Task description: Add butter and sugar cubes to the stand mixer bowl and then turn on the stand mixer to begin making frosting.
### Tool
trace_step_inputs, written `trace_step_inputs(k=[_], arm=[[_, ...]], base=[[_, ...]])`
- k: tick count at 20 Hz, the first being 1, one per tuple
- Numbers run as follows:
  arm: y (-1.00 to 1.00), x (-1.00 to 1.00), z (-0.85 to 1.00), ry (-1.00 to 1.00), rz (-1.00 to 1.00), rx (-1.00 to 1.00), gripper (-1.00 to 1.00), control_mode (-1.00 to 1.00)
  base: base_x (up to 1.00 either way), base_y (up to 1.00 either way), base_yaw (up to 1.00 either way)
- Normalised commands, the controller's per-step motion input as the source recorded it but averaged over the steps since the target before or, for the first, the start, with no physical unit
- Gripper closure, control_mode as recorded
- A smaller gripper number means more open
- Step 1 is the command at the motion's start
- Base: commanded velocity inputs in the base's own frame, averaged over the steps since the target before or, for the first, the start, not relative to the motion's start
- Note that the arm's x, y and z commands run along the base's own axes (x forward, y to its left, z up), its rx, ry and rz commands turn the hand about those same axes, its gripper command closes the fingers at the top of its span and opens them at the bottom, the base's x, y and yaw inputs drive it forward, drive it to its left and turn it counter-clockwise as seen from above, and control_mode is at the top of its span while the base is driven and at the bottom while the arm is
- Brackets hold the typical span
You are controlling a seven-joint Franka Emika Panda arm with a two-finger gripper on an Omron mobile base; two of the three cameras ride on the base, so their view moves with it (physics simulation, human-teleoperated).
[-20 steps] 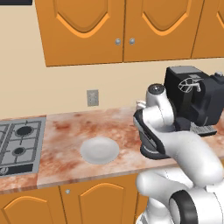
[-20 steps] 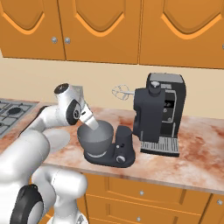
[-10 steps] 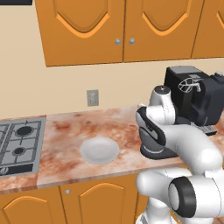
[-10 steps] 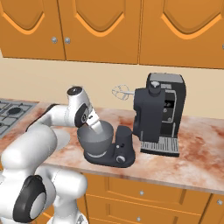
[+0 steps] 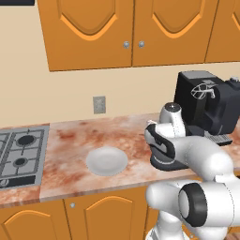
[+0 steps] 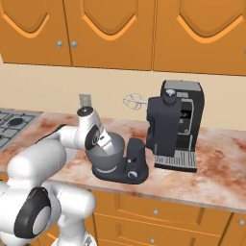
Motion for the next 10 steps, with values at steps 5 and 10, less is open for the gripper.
trace_step_inputs(k=[5,10], arm=[[0.0,0.1,-0.06,0.0,0.02,0.0,1.0,-1.0],[0.0,0.01,-0.01,0.0,0.0,0.0,-1.0,-1.0]], base=[[0.0,0.0,0.0],[0.0,0.0,0.0]])
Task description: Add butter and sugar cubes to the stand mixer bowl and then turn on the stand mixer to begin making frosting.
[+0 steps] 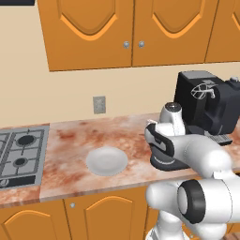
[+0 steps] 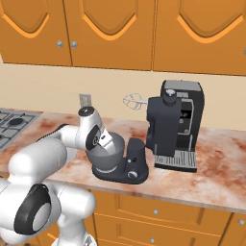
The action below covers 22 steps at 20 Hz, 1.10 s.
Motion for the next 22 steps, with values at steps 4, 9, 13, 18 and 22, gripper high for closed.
trace_step_inputs(k=[4,9,13,18,22], arm=[[0.0,0.0,0.0,0.0,0.0,0.0,-1.0,-1.0],[-0.1,-0.02,0.21,-0.02,0.02,0.01,-1.0,-1.0],[-0.19,-0.37,0.84,-0.18,0.15,0.02,-1.0,-1.0],[-0.17,-0.56,0.92,-0.25,0.14,0.01,-1.0,-1.0],[-0.59,-0.53,0.56,-0.22,0.15,0.04,-1.0,-1.0]], base=[[0.0,0.0,0.0],[0.0,0.0,0.0],[0.0,0.0,0.0],[0.0,0.0,0.0],[0.0,0.0,0.0]])
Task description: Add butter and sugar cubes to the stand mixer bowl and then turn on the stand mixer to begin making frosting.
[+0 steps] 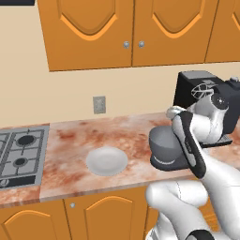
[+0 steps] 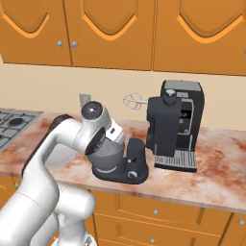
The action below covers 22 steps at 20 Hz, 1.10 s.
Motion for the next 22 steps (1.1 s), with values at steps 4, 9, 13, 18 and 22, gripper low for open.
trace_step_inputs(k=[4,9,13,18,22], arm=[[-0.56,-0.49,0.66,-0.18,0.12,0.05,-1.0,-1.0],[-0.79,-0.3,0.4,-0.2,0.07,0.05,-1.0,-1.0],[-0.92,-0.2,0.35,-0.2,0.06,0.08,-1.0,-1.0],[-0.85,-0.18,0.28,-0.32,0.07,0.02,-1.0,-1.0],[-0.79,-0.36,0.11,-0.41,0.12,-0.03,-1.0,-1.0]], base=[[0.0,0.0,0.0],[0.0,0.0,0.0],[0.0,0.0,0.0],[0.0,0.0,0.0],[0.0,0.0,0.0]])
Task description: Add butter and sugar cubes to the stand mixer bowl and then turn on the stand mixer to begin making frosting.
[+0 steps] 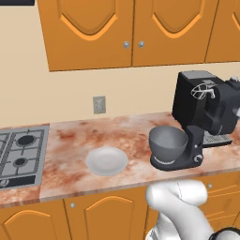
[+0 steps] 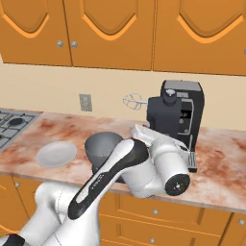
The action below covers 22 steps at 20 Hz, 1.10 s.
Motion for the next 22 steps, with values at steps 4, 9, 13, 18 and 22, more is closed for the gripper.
trace_step_inputs(k=[4,9,13,18,22], arm=[[-0.81,-0.12,0.06,-0.29,0.14,-0.02,-1.0,-1.0],[-0.62,0.0,0.0,-0.18,0.15,-0.09,-1.0,-1.0],[-0.49,0.0,0.01,-0.16,0.23,-0.1,-1.0,-1.0],[-0.23,0.22,0.0,-0.07,0.2,-0.06,-1.0,-1.0],[0.04,0.66,0.0,0.0,0.16,-0.01,-1.0,-1.0]], base=[[0.0,0.0,0.0],[0.0,0.0,0.0],[0.0,0.0,0.0],[0.0,0.0,0.0],[0.0,0.0,0.0]])
